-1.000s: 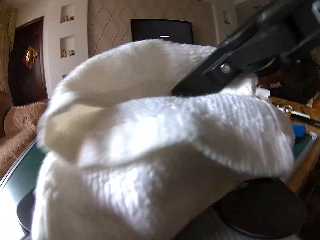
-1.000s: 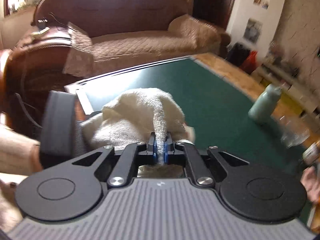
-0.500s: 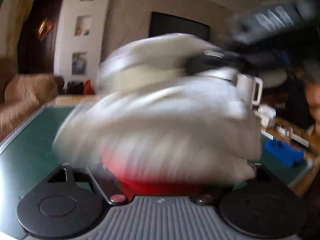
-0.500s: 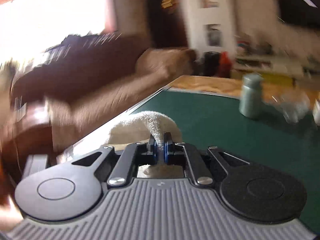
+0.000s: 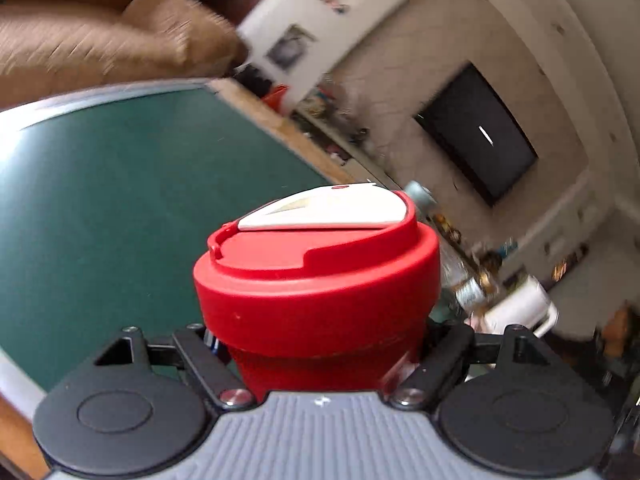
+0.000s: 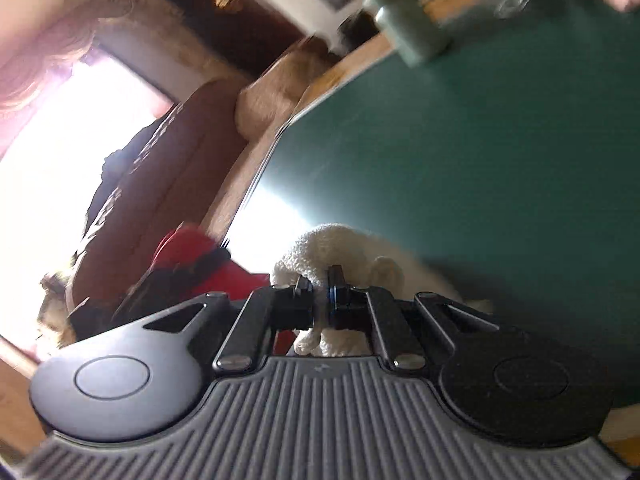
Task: Clean container
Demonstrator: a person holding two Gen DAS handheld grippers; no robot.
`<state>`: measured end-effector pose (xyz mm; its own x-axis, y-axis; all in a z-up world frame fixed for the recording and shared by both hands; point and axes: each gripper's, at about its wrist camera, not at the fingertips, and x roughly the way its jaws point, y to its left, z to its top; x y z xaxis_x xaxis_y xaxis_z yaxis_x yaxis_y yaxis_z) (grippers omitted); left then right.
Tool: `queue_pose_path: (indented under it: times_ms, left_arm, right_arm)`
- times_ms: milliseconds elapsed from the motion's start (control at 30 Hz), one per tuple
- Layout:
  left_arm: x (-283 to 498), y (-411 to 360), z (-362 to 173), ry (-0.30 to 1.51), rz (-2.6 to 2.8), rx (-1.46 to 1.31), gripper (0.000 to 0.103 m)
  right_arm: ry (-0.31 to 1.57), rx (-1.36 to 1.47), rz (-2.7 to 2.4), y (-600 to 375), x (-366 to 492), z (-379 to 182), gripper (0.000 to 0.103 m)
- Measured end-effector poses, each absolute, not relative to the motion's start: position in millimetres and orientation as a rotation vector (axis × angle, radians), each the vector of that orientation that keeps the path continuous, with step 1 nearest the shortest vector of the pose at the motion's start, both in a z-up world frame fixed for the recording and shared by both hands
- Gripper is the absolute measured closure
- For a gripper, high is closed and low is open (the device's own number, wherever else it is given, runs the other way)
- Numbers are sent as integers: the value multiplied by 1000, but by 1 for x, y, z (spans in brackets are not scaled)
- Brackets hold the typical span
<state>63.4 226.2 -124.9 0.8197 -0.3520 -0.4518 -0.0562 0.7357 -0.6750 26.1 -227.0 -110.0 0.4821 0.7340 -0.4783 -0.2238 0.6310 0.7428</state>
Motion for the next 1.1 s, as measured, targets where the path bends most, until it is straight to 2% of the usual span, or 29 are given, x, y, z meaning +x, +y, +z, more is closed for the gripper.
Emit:
queue_pose_path:
  times_ms: [133, 267, 500, 733, 1100]
  left_arm:
    - [66, 258, -151, 629, -147, -936, 20]
    - [75, 273, -161, 571, -197, -1072, 20]
    - [89, 253, -122, 412, -418, -1081, 20]
    - [80, 216, -92, 286, -503, -1077, 20]
    - [56, 173, -71, 304, -604, -976, 20]
  right_arm:
    - [968, 804, 781, -209, 38, -134, 95]
    - [983, 997, 798, -213, 54, -156, 95]
    - [692, 1383, 816, -250, 67, -148, 95]
    - [642, 1379, 827, -261, 68, -136, 95]
    - [429, 1444, 887, -297, 68, -91, 94]
